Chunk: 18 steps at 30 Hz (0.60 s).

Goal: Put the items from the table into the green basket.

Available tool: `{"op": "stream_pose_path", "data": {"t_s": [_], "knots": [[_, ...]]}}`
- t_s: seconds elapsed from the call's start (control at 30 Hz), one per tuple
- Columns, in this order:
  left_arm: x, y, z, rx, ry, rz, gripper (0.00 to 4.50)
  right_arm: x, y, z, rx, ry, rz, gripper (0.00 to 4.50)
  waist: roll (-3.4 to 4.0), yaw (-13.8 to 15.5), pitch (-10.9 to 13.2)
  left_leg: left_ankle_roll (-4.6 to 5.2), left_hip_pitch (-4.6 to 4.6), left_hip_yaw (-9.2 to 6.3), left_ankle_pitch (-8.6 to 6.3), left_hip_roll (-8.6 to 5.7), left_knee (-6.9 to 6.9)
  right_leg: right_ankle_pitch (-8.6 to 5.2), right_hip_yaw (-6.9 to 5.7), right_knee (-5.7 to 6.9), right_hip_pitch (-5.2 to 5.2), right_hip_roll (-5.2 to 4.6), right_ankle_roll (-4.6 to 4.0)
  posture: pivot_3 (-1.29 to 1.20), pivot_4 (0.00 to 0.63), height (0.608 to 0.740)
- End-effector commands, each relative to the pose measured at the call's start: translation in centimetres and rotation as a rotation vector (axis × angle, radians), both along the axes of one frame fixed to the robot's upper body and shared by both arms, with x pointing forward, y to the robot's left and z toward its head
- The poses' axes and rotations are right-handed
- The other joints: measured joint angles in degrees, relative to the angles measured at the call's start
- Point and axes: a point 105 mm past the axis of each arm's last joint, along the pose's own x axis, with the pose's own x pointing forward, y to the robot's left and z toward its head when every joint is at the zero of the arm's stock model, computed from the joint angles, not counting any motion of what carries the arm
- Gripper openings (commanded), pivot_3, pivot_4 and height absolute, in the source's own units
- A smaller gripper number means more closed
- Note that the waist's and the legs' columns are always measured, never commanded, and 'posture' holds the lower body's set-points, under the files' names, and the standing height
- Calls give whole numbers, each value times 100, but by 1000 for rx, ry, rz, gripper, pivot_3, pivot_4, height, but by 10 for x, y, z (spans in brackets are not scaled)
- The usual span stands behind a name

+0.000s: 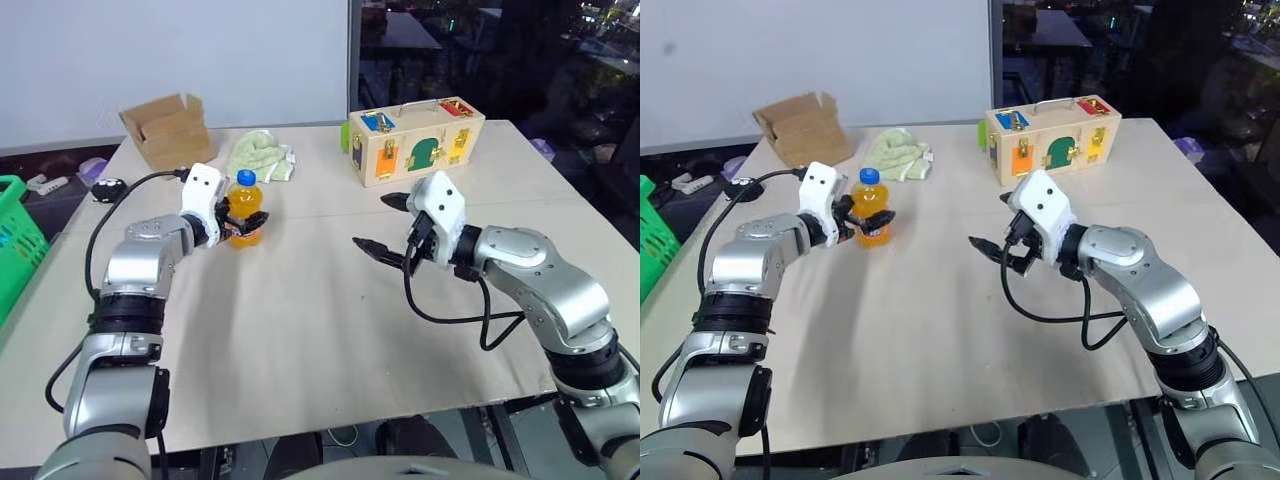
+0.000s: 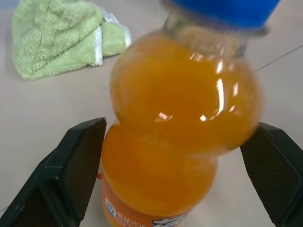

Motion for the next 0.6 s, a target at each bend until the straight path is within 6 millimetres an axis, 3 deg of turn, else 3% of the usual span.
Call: {"op": "stream_pose_path", "data": {"t_s": [0.03, 0.2, 0.27, 0.3, 0.33, 0.4, 0.6], "knots": [[10, 5, 15, 7, -67, 43, 4443, -5, 2, 15, 27, -61, 17, 4500, 0, -1, 0, 0, 0, 0, 0, 0, 0, 0, 0, 0, 0, 0, 0, -104, 0, 740], [15, 8, 3, 14, -53, 73, 4443, -5, 2, 15, 28, -62, 18, 4500, 0, -2, 0, 0, -1, -1, 0, 0, 0, 0, -1, -1, 0, 0, 0, -109, 0, 740], [19, 9, -2, 21, -48, 84, 3907, -5, 2, 15, 28, -64, 14, 4500, 0, 1, 0, 0, 0, -1, 0, 0, 0, 0, -1, -1, 0, 0, 0, -109, 0, 740], [21, 7, -3, 20, -49, 76, 3843, -5, 2, 16, 30, -64, 11, 4500, 0, 1, -1, 0, 0, -1, 0, 0, 0, 0, -2, 0, 0, 0, 0, -113, 0, 740], [24, 6, -5, 20, -48, 75, 3259, -4, 2, 17, 34, -65, 9, 4500, 0, 1, -1, 0, 0, -1, 0, 0, 1, 0, -3, 1, 0, 0, 0, -113, 0, 740], [28, 3, -7, 25, -51, 60, 3013, -3, 1, 18, 39, -68, 4, 4500, 8, 11, -6, 0, 2, -1, 0, -1, 2, 0, -3, 3, 2, 0, 0, -123, 0, 740], [31, 3, 0, -21, -85, 39, 3013, -3, 0, 19, 40, -74, -6, 4500, 29, 12, -19, 3, 3, -6, 2, -5, 8, 1, -7, 5, 8, -2, 3, -132, 0, 740]]}}
